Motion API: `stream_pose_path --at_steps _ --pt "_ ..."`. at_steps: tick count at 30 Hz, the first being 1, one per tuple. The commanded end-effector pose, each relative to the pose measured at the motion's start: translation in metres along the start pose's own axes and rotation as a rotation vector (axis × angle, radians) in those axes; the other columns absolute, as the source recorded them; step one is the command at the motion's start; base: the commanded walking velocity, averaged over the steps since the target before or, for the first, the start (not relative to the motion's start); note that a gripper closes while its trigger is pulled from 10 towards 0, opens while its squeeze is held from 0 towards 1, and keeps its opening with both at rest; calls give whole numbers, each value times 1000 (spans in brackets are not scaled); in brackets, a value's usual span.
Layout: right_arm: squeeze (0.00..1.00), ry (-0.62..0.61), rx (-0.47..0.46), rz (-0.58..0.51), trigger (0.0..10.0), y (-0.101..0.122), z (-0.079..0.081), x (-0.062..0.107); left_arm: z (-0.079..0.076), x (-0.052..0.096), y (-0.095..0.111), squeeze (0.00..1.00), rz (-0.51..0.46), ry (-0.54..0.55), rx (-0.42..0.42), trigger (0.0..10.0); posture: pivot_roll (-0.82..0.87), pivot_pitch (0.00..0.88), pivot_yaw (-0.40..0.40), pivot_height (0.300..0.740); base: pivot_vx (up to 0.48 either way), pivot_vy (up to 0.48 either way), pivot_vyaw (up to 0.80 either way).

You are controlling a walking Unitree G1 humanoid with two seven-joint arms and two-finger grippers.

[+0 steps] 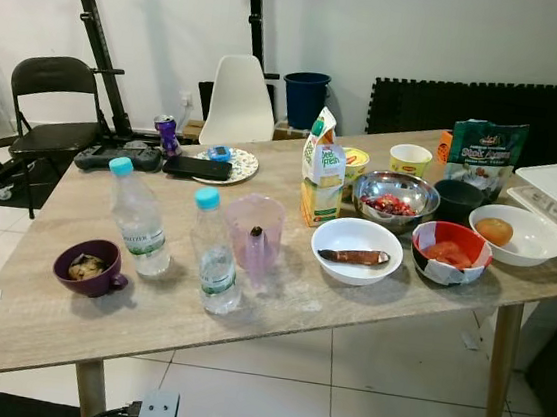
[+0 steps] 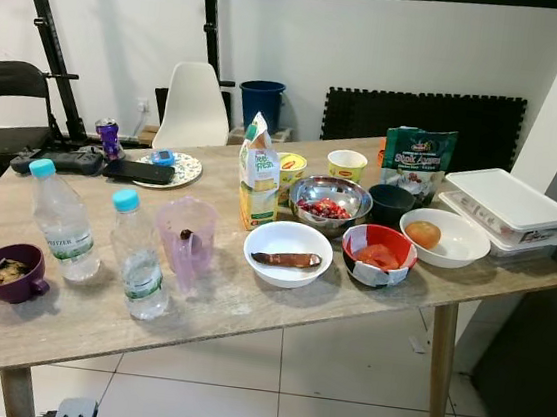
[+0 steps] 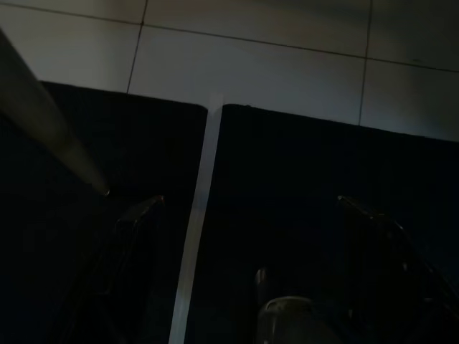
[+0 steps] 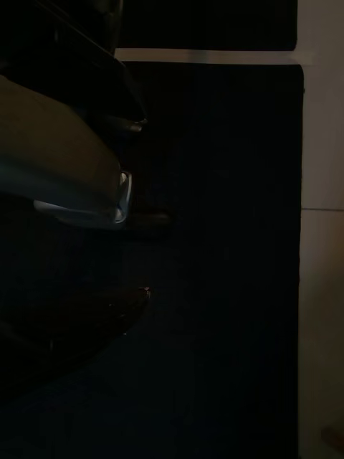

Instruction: Restocking fridge

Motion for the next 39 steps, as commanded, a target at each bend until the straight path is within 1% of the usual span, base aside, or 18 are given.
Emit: stream_pose_path --at_steps 1,4,5,7,14,19,21,29,31,35,39 --pt "0 16 5 10 10000 -4 1 1 -2 2 -6 0 7 6 20 10000 66 85 49 740 0 0 0" --pt "0 45 38 2 10000 -1 5 0 -2 3 -6 0 1 8 17 10000 67 85 46 740 0 0 438" --pt "0 70 58 -2 10000 1 9 -1 -2 3 -6 0 1 8 15 10000 69 86 46 740 0 0 800" --pt "0 78 68 -3 10000 3 12 -2 -2 3 -6 0 -1 9 11 10000 70 86 47 740 0 0 800" --pt "0 81 71 -7 10000 5 15 -3 -1 3 -4 0 -8 13 9 10000 70 82 50 740 0 0 800" --pt "0 67 64 -2 10000 4 15 -3 0 3 -4 0 -5 14 9 10000 69 79 57 740 0 0 795" --pt "0 41 10 -3 10000 3 14 -3 -1 2 -3 0 -5 13 9 10000 70 80 60 740 0 0 0" --pt "0 26 15 -1 10000 2 11 -2 -4 0 0 0 -6 1 3 10000 73 73 69 740 0 0 0" --pt "0 24 10 1 10000 -1 10 -2 -5 -1 2 0 -4 -6 -4 10000 73 72 72 740 0 0 0" --pt "0 24 4 -1 10000 -4 11 -1 -6 -1 4 0 -3 -10 -9 10000 71 68 77 740 0 -480 0" --pt "0 24 0 -6 10000 -5 11 0 -6 -2 4 0 2 -3 4 10000 68 63 78 740 0 -480 0"
Point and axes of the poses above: a point about 5 cm out from each wrist's last joint towards the gripper, its own x axis pointing back from the gripper into the wrist, its own y axis along the axis of the wrist's last joint, z = x × y, the point moved 1 cm from there along -x, pointing out of the wrist towards the gripper, and after that the axes turned 6 degrees about x, right-handed, at the moved point
